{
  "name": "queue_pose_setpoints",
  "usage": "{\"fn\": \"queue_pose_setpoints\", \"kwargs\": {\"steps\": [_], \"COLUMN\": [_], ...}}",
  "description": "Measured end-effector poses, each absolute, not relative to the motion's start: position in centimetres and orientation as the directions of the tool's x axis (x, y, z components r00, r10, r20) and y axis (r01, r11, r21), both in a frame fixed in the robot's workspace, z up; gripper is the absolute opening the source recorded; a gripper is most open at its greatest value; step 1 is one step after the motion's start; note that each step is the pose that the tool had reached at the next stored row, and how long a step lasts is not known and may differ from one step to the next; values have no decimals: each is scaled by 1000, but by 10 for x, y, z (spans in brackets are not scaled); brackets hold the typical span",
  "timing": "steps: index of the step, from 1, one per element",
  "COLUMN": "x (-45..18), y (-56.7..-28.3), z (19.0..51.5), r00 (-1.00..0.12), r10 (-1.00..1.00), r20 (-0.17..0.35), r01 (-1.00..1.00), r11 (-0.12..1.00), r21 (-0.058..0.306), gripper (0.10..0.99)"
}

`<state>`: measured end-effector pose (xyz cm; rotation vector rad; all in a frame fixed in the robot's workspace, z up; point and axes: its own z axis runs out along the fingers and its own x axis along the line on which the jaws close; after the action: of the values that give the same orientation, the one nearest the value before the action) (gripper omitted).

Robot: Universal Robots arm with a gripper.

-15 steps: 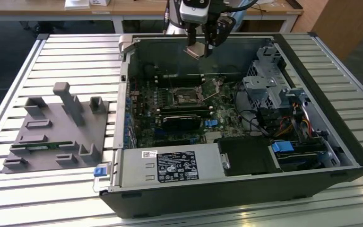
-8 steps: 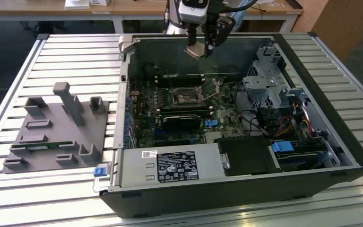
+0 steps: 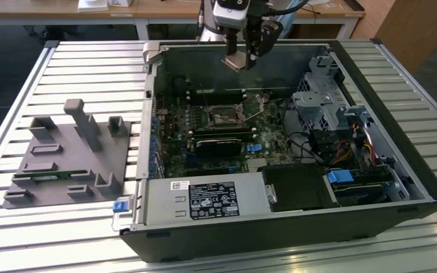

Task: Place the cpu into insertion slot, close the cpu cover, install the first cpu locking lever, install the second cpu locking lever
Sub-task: 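Place the cpu into insertion slot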

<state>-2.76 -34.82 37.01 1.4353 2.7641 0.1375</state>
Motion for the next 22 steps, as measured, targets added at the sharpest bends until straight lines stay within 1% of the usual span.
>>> {"fn": "queue_pose_setpoints", "kwargs": {"steps": [16, 22], "x": [-28, -28], "y": [-347, -347], "z": [368, 368], "r00": [-452, -421], "r10": [892, 907], "r20": [19, 19], "r01": [889, 904], "r11": [448, 418], "r21": [89, 89], "gripper": [537, 537]}}
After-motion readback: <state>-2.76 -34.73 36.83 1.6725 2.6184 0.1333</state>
